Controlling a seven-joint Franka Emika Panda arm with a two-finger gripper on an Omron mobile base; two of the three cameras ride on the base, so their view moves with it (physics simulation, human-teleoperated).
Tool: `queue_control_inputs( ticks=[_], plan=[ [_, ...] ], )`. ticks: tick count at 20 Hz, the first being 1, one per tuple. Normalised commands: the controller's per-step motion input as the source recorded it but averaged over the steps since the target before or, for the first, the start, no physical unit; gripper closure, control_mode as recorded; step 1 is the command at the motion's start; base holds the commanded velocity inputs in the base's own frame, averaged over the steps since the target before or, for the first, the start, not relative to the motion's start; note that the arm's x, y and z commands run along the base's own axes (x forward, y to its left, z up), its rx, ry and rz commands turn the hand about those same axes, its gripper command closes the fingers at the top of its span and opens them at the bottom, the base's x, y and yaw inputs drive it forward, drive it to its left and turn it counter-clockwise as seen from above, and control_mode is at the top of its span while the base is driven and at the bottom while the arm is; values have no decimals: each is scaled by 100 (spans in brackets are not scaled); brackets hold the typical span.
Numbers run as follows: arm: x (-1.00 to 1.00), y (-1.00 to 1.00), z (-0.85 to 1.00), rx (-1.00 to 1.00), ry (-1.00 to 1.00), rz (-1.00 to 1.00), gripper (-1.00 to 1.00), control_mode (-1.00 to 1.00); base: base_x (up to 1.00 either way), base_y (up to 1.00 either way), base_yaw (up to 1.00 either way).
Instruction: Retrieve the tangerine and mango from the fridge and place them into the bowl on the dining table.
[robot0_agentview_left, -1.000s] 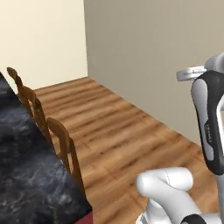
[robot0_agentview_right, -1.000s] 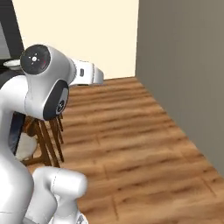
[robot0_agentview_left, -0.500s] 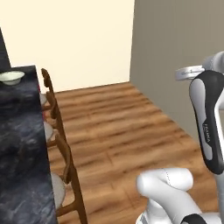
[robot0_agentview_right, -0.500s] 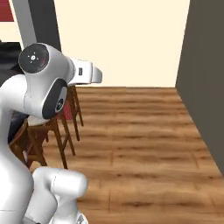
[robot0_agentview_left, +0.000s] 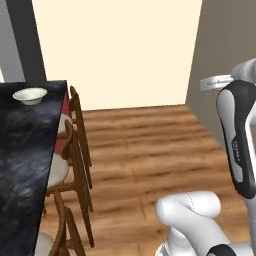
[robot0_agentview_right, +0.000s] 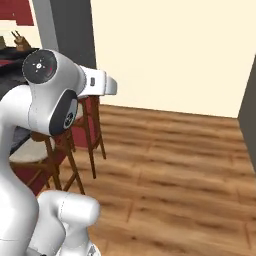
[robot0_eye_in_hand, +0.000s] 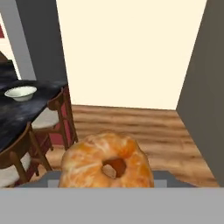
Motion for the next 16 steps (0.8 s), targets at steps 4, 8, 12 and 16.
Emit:
queue_control_inputs(
  ticks=[4,8,12,16],
  plan=[
    [0,0,0,0,0,0,100,100,100,-39,41],
    [0,0,0,0,0,0,100,100,100,-41,43],
    [0,0,0,0,0,0,100,100,100,-43,43],
    [0,0,0,0,0,0,100,100,100,-44,43]
  ],
)
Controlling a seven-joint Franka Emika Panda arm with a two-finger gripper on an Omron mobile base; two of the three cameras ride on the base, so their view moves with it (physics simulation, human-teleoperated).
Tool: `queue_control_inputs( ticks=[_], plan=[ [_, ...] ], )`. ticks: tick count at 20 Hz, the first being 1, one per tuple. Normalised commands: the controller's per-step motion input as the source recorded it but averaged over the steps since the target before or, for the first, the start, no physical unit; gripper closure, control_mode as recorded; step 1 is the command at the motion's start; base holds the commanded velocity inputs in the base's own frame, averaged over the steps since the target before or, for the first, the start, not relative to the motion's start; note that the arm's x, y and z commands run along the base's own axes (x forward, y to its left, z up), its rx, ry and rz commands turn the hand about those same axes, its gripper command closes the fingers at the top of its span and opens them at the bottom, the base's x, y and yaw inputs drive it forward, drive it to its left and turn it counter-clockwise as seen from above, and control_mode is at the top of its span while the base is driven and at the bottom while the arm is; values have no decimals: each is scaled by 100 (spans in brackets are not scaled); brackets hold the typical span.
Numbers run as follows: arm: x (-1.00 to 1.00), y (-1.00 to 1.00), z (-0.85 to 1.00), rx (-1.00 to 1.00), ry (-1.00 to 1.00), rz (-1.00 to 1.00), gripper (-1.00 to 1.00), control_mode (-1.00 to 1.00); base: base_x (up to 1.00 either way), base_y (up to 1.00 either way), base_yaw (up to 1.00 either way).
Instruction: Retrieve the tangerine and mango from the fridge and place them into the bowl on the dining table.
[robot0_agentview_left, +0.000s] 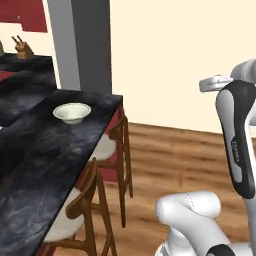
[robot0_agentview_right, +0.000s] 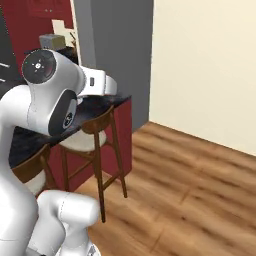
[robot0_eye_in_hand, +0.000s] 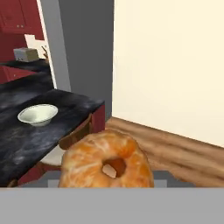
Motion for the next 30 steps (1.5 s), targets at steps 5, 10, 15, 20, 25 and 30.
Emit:
queue_control_inputs(
  ticks=[5,10,15,20,25,30],
  plan=[
    [0,0,0,0,0,0,100,100,100,-38,43],
    [0,0,0,0,0,0,100,100,100,-29,46],
    [0,0,0,0,0,0,100,100,100,-13,51],
    [0,0,0,0,0,0,100,100,88,0,58],
    [0,0,0,0,0,0,100,100,78,0,59],
    [0,0,0,0,0,0,100,100,83,0,59]
  ],
)
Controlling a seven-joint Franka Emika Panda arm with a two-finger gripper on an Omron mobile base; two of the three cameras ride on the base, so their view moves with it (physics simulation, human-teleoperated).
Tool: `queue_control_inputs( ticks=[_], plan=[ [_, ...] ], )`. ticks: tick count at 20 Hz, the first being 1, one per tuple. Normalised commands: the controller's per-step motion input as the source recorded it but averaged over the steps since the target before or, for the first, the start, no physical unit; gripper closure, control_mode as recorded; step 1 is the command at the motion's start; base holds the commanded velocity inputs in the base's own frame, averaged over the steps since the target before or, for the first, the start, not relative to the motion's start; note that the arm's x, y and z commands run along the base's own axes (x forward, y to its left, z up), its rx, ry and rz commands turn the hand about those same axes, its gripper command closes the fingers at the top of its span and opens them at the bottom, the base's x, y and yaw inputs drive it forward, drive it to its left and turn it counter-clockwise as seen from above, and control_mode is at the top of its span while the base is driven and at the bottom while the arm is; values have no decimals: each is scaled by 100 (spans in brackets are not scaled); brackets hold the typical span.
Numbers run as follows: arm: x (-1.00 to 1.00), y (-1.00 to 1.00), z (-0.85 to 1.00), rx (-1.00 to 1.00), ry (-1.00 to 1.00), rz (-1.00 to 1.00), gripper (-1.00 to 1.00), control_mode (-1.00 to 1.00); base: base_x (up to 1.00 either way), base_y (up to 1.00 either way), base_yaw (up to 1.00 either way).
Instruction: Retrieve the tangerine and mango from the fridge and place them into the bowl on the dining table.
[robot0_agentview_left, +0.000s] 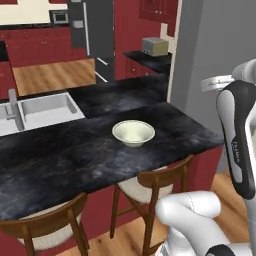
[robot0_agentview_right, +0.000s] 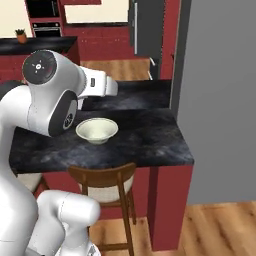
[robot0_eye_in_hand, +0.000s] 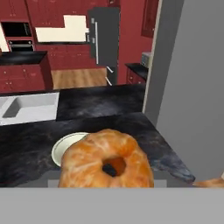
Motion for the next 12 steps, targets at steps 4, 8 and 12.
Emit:
queue_control_inputs(
  ticks=[4,8,12],
  plan=[
    [0,0,0,0,0,0,100,100,87,0,59],
    [0,0,0,0,0,0,100,100,88,0,51],
    [0,0,0,0,0,0,100,100,71,0,33]
  ],
)
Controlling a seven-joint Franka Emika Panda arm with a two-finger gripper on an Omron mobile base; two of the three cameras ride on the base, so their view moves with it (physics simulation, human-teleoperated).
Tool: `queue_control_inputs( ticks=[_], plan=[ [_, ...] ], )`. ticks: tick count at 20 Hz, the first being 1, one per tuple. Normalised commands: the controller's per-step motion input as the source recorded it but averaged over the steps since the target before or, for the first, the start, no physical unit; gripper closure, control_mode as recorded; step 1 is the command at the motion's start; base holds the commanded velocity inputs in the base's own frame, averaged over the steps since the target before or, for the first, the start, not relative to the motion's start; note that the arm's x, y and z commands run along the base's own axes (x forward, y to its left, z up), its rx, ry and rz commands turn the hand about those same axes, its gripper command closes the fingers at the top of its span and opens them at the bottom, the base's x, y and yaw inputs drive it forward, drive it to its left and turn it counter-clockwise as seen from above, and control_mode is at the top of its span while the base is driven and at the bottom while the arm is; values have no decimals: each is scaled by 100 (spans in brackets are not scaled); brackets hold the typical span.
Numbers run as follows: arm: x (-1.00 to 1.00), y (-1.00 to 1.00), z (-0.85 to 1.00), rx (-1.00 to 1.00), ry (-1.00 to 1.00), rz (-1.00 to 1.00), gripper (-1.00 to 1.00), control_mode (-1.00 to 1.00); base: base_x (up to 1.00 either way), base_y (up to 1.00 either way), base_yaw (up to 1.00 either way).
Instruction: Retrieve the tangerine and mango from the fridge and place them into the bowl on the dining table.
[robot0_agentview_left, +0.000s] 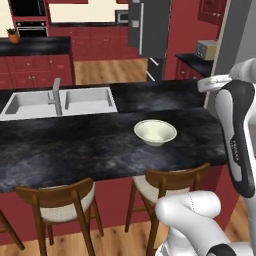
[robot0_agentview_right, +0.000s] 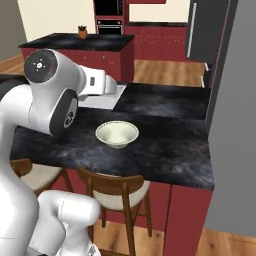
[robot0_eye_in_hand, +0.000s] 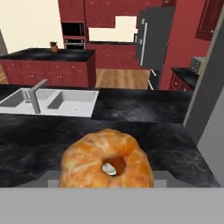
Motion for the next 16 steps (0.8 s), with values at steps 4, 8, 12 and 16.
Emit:
queue_control_inputs(
  ticks=[4,8,12,16],
  plan=[
    [0,0,0,0,0,0,100,100,63,0,32],
    [21,0,-45,0,21,13,100,-100,13,0,6],
    [26,1,-63,0,42,11,100,-100,0,0,0],
    [39,14,-41,4,55,10,100,-100,0,0,0]
  ],
)
